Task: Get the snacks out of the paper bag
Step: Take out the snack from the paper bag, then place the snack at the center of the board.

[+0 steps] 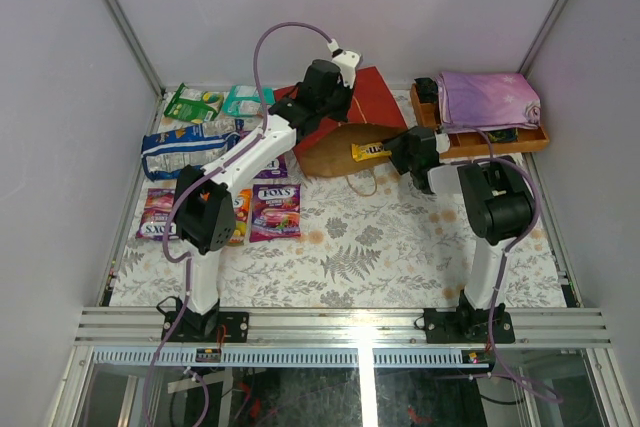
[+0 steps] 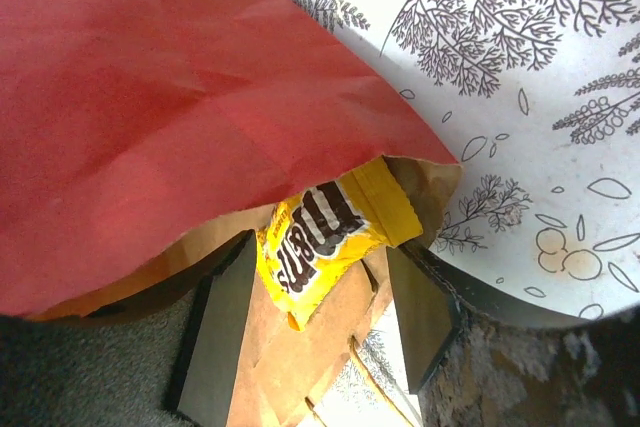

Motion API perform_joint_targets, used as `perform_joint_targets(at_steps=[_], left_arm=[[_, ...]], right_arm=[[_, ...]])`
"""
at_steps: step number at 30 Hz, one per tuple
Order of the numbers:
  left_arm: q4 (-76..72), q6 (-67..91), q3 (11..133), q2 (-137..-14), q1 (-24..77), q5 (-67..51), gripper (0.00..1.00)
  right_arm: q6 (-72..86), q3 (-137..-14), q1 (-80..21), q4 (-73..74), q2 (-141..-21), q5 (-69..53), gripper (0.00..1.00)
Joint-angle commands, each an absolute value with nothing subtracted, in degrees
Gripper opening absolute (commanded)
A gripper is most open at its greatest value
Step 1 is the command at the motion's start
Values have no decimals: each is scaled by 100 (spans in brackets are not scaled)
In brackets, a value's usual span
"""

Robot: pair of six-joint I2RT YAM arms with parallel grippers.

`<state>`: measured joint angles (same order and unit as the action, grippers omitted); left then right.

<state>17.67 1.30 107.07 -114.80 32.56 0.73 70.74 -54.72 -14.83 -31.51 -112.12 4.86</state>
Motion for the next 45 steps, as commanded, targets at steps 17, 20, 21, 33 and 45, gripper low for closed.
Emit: perform_joint_targets(at_steps=[17,20,21,33,45], left_arm=[[1749,-3,10617,-11145,3135,176,0],[1749,-9,10639,-11157,3129,174,0],[1753,-5,10643,-11167,3123,170,0],[1712,33,10650,-11233,3105,164,0],[1688,49,10713,-11343,3083,149,0]], right_arm=[[7210,-5784,-1274,-3481,-11790,417,16],[7160,-5744,-1275,-3501,-11705,430,11],[7142,-5721,-1268,-3507,-11647,437,11],[6709,-4509,-1309,-3580,-9812,167,3],[5620,-3022,-2135,-3175,-7432,-776,3]])
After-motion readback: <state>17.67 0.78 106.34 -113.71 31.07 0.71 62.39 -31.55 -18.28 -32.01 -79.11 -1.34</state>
